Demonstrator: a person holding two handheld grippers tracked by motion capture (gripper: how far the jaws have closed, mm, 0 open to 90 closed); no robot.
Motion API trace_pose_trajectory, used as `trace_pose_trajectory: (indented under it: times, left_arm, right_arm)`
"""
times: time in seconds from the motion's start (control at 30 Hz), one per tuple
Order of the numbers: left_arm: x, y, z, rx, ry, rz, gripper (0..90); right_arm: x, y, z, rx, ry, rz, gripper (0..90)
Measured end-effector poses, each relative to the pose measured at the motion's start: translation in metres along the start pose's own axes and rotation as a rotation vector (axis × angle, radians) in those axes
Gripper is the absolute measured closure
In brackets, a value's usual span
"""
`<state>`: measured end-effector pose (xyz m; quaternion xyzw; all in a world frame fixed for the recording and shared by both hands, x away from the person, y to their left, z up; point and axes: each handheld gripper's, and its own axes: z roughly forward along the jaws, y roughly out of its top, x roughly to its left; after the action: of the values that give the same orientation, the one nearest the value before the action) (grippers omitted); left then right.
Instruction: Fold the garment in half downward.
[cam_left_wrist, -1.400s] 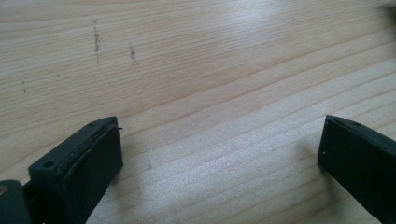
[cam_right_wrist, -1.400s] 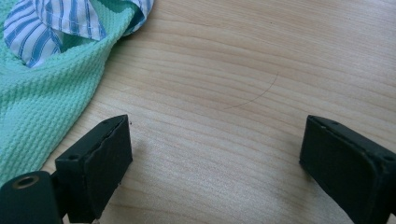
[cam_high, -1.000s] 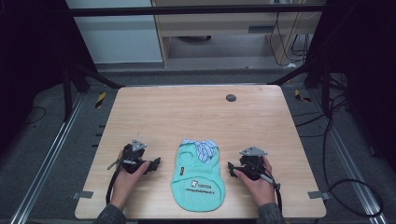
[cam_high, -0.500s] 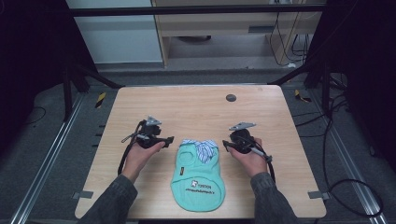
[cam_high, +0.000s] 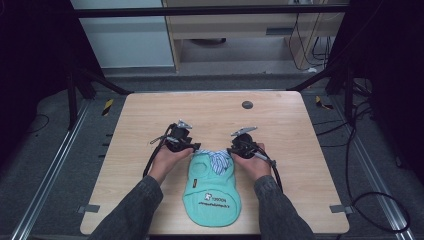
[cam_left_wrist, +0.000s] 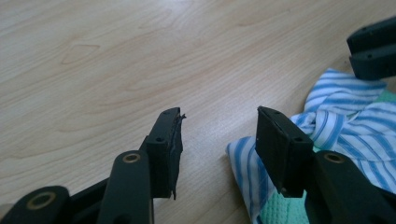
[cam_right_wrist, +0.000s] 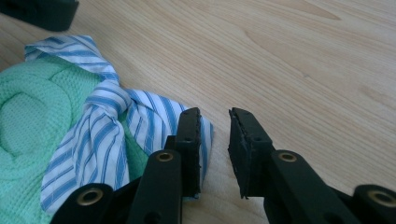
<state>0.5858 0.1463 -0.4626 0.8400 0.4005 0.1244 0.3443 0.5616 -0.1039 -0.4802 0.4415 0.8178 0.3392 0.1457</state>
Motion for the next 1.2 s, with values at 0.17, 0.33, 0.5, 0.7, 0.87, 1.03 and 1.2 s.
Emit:
trace_pose_trajectory:
  times: [0.17, 0.33, 0.5, 0.7, 0.87, 1.03, 1.2]
  left_arm:
    - [-0.003, -0.006, 0.006, 0.031, -0.002, 0.023, 50.0]
    - [-0.004, -0.013, 0.01, 0.057, 0.0, 0.03, 48.1]
    - [-0.005, -0.015, 0.011, 0.061, -0.002, 0.029, 46.4]
    - [-0.006, -0.015, 0.012, 0.075, -0.004, 0.037, 44.4]
    - [-0.005, -0.016, 0.014, 0.096, -0.013, 0.037, 42.6]
    - [-0.007, -0.015, 0.015, 0.116, -0.017, 0.049, 42.0]
    - [-0.007, -0.014, 0.016, 0.132, -0.023, 0.06, 43.2]
  right_arm:
    - [0.002, 0.004, 0.002, 0.009, 0.012, 0.003, 68.4]
    - [0.009, 0.006, 0.007, 0.038, 0.011, -0.015, 62.3]
    - [0.012, 0.005, 0.009, 0.057, 0.015, -0.024, 57.8]
    - [0.012, 0.005, 0.01, 0.078, 0.026, -0.011, 54.1]
    - [0.011, 0.005, 0.011, 0.097, 0.033, -0.022, 52.1]
    - [0.011, 0.005, 0.012, 0.114, 0.034, -0.019, 50.9]
    - [0.011, 0.005, 0.013, 0.124, 0.036, -0.013, 51.5]
